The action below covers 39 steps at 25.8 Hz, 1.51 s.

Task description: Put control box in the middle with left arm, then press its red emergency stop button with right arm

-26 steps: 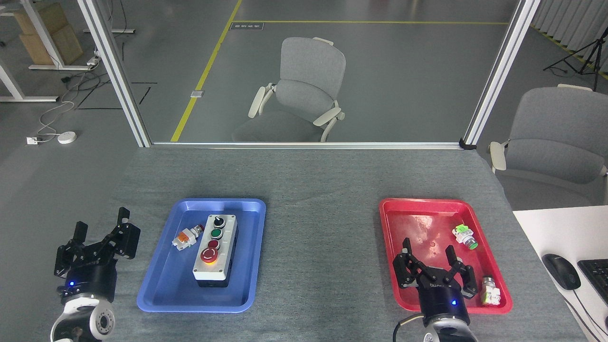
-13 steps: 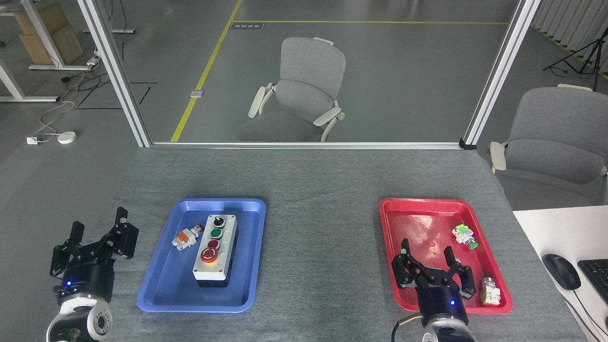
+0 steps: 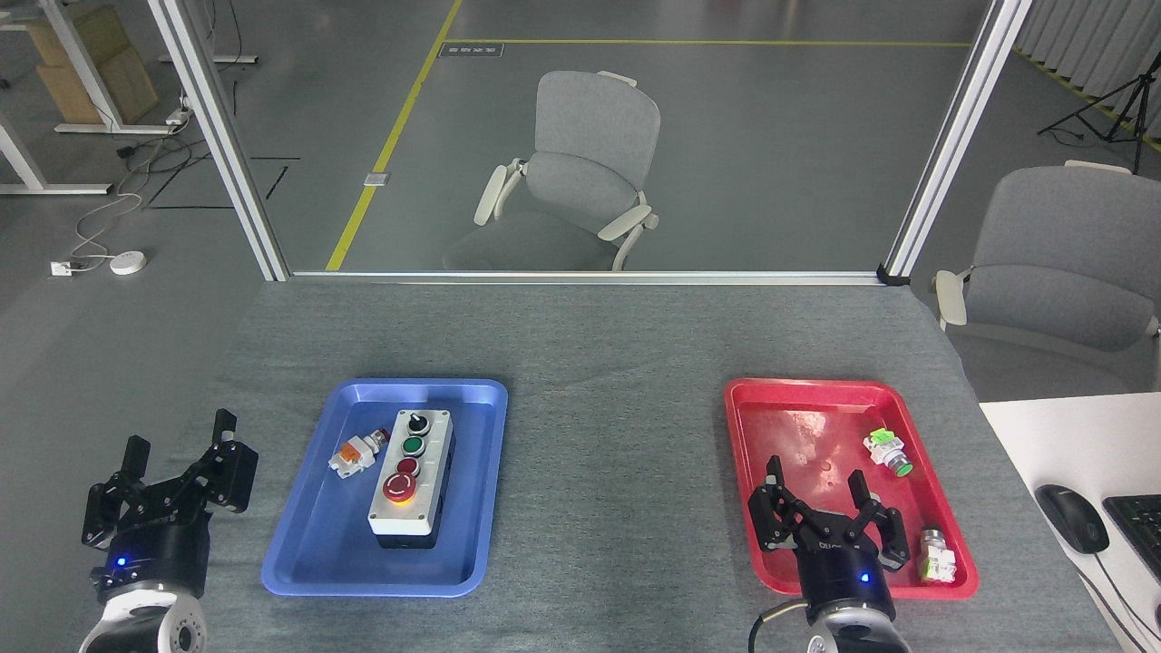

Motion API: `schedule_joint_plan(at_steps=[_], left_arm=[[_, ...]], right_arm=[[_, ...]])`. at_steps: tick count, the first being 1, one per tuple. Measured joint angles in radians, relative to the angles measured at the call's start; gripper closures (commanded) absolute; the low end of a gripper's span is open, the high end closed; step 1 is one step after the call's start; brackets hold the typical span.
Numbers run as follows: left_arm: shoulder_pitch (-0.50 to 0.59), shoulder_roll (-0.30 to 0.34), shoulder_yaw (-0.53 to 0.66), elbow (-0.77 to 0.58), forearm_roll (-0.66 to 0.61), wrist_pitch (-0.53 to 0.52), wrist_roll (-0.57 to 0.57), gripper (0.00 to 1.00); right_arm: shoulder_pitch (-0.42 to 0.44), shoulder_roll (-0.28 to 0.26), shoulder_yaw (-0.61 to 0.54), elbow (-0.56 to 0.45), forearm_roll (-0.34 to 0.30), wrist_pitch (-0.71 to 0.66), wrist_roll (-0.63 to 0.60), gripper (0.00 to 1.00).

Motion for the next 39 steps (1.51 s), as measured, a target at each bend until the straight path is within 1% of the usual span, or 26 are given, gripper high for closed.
schedule_joint_plan(at_steps=[5, 13, 23, 29, 34, 39], left_arm=[[-0.003, -0.012, 0.000, -0.016, 0.013, -0.016, -0.001, 0.01], [-0.008, -0.026, 0.000, -0.018, 0.053, -0.020, -0.016, 0.01], [-0.011, -0.029, 0.000, -0.022, 0.058, -0.021, -0.029, 0.01], [-0.023, -0.042, -0.004, -0.027, 0.059, -0.026, -0.029, 0.01], [-0.018, -0.063, -0.034, -0.014, 0.058, -0.021, -0.028, 0.01], [0.049, -0.086, -0.115, 0.013, 0.048, -0.019, -0.028, 0.01]], right_arm=[[0.000, -0.002, 0.000, 0.000, 0.000, 0.000, 0.000, 0.01], [0.000, -0.008, 0.000, -0.029, -0.012, -0.003, 0.000, 0.01], [0.000, -0.008, 0.000, -0.034, -0.015, -0.004, 0.001, 0.01], [0.000, -0.009, 0.000, -0.045, -0.015, -0.004, 0.001, 0.01], [0.000, -0.007, 0.000, -0.047, -0.016, -0.004, 0.001, 0.01], [0.000, -0.005, 0.000, -0.048, -0.016, -0.004, 0.001, 0.01]])
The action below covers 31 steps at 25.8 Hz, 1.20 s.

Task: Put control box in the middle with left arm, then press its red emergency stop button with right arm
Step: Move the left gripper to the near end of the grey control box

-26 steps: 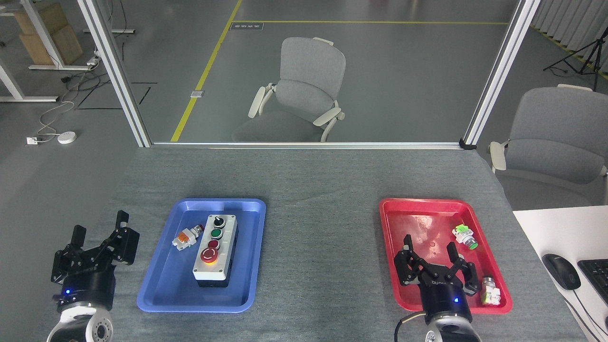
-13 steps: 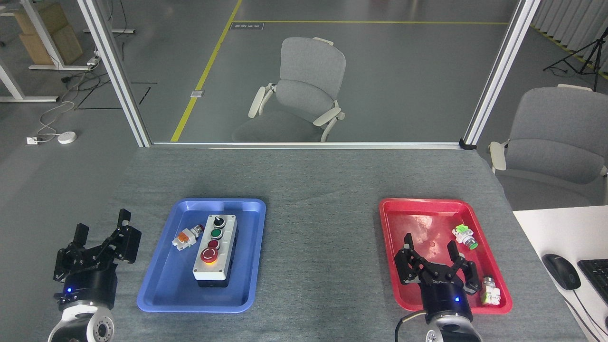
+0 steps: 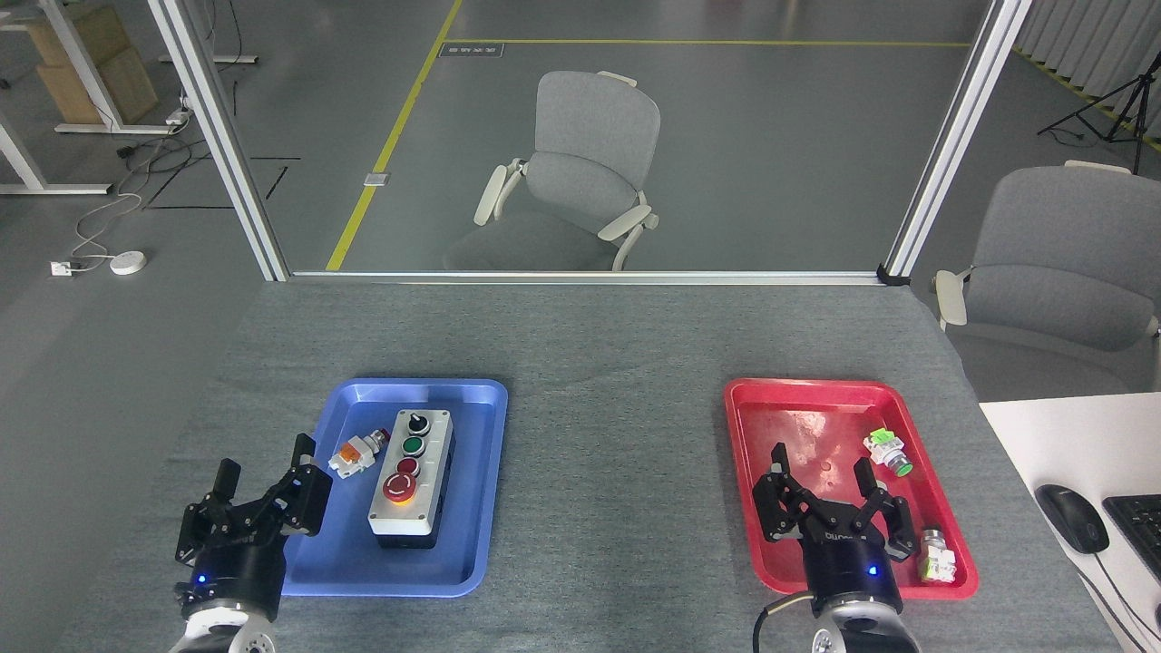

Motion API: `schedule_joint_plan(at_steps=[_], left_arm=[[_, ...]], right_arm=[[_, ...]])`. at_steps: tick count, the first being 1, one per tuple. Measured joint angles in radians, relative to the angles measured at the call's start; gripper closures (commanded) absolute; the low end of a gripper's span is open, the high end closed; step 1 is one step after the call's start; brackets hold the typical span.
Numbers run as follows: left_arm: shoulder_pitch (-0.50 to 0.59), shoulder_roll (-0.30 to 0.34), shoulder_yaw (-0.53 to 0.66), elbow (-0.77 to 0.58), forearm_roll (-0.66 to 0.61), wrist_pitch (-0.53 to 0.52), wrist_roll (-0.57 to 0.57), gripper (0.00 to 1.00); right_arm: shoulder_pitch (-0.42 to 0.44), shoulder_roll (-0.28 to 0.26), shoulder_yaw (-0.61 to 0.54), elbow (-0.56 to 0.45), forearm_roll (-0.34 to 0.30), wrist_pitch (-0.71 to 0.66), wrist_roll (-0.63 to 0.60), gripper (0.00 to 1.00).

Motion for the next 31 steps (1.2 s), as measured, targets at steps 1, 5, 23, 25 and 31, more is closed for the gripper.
schedule_joint_plan(at_steps=[1, 5, 23, 25, 31], left_arm=[[0.017, -0.002, -0.020, 0.001, -0.003, 0.003, 0.001, 0.01], [0.077, -0.015, -0.075, -0.004, -0.046, 0.015, 0.004, 0.01], [0.148, -0.145, -0.154, -0.064, -0.438, 0.124, -0.005, 0.01], [0.142, -0.150, -0.179, -0.061, -0.457, 0.153, -0.012, 0.01], [0.084, -0.159, -0.211, 0.023, -0.499, 0.187, -0.041, 0.01]], right_arm=[[0.000, 0.001, 0.000, 0.000, 0.000, 0.000, 0.000, 0.01], [0.000, 0.004, 0.000, 0.000, 0.000, 0.000, 0.000, 0.01], [0.000, 0.004, 0.000, 0.000, 0.000, 0.000, 0.002, 0.01], [0.000, 0.004, 0.000, 0.000, 0.000, 0.000, 0.002, 0.01], [0.000, 0.005, 0.000, 0.003, 0.000, 0.000, 0.000, 0.01]])
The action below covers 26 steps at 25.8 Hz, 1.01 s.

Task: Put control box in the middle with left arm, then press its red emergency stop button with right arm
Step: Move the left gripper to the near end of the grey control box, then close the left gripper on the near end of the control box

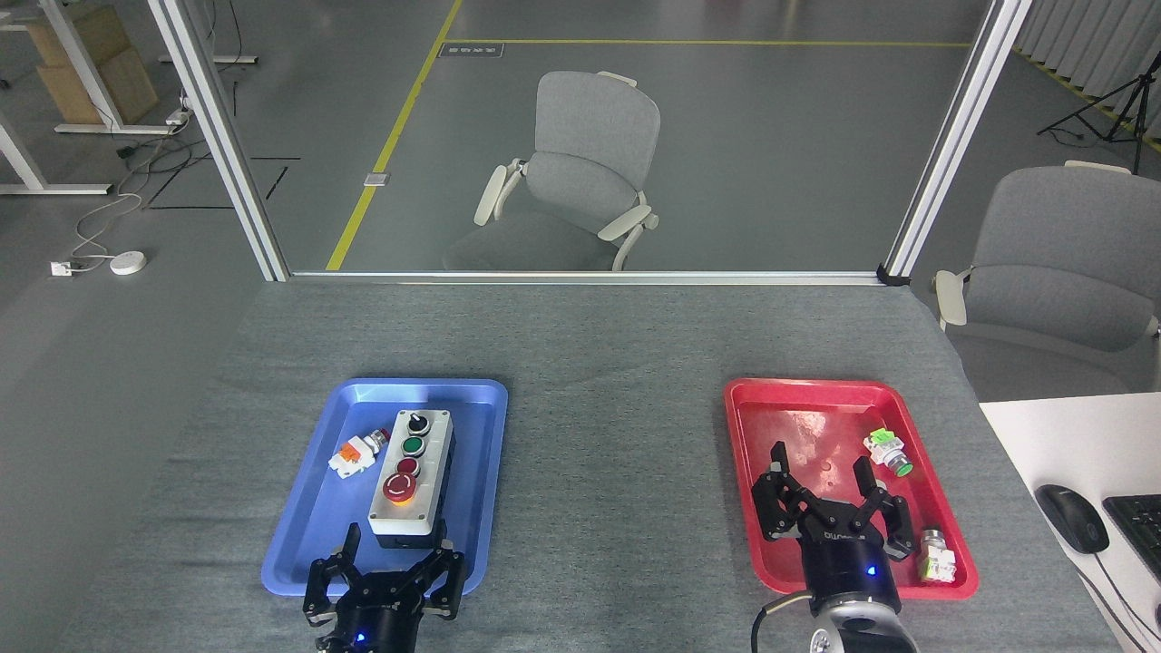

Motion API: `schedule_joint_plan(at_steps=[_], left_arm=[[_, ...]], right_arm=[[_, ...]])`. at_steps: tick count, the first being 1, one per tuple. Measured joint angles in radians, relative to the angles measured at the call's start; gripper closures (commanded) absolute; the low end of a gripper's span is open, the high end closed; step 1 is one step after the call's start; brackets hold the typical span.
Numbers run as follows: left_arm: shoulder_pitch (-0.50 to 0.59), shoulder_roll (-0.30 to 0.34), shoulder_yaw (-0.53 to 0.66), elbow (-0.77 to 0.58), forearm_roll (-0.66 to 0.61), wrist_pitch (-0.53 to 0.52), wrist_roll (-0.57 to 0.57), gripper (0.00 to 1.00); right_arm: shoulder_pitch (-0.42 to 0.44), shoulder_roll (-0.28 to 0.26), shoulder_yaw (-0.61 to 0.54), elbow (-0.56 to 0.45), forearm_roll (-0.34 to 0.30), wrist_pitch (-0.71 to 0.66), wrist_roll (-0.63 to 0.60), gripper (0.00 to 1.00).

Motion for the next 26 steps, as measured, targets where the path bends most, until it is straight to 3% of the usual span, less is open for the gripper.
schedule_joint_plan(at_steps=[26], left_arm=[[-0.183, 0.012, 0.009, 0.304, -0.012, 0.052, -0.019, 0.01]], right_arm=[[0.000, -0.012, 0.020, 0.026, 0.000, 0.006, -0.004, 0.01]])
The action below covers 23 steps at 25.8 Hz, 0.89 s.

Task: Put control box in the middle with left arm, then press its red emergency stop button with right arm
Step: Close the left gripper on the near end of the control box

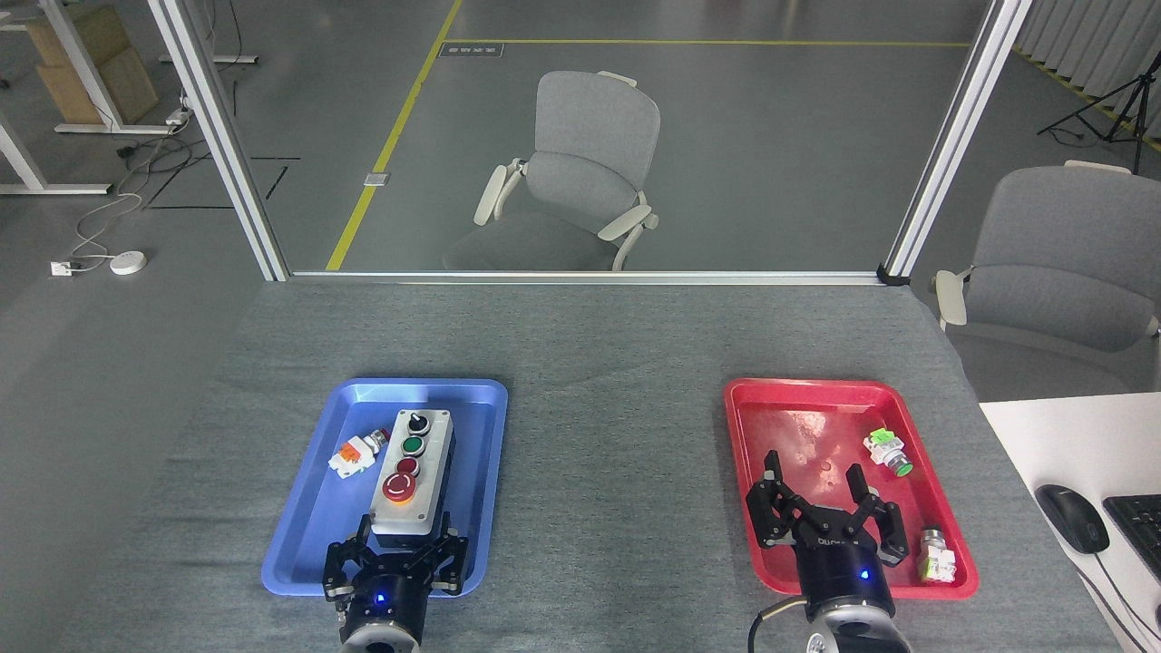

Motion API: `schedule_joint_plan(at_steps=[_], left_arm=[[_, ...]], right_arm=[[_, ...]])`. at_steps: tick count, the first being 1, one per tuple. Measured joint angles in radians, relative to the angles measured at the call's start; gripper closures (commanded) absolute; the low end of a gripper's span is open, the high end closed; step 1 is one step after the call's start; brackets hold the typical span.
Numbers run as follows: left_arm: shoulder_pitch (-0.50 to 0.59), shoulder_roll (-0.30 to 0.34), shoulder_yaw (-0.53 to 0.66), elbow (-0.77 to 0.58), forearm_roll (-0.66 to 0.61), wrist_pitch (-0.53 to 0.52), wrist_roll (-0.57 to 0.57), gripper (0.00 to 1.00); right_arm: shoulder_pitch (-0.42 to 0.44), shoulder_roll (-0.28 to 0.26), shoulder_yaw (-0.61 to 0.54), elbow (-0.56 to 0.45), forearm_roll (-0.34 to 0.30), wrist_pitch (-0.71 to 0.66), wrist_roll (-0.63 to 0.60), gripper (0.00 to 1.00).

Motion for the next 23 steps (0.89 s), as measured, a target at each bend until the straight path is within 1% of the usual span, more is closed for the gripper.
schedule_joint_plan(at_steps=[14, 23], left_arm=[[-0.038, 0.010, 0.002, 0.071, 0.000, 0.017, 0.010, 0.01], [-0.129, 0.026, 0.002, 0.196, 0.005, 0.035, 0.014, 0.01]], right_arm=[[0.001, -0.025, 0.010, 0.002, 0.000, -0.004, 0.004, 0.01], [0.000, -0.021, 0.014, 0.001, 0.000, -0.002, -0.002, 0.01]])
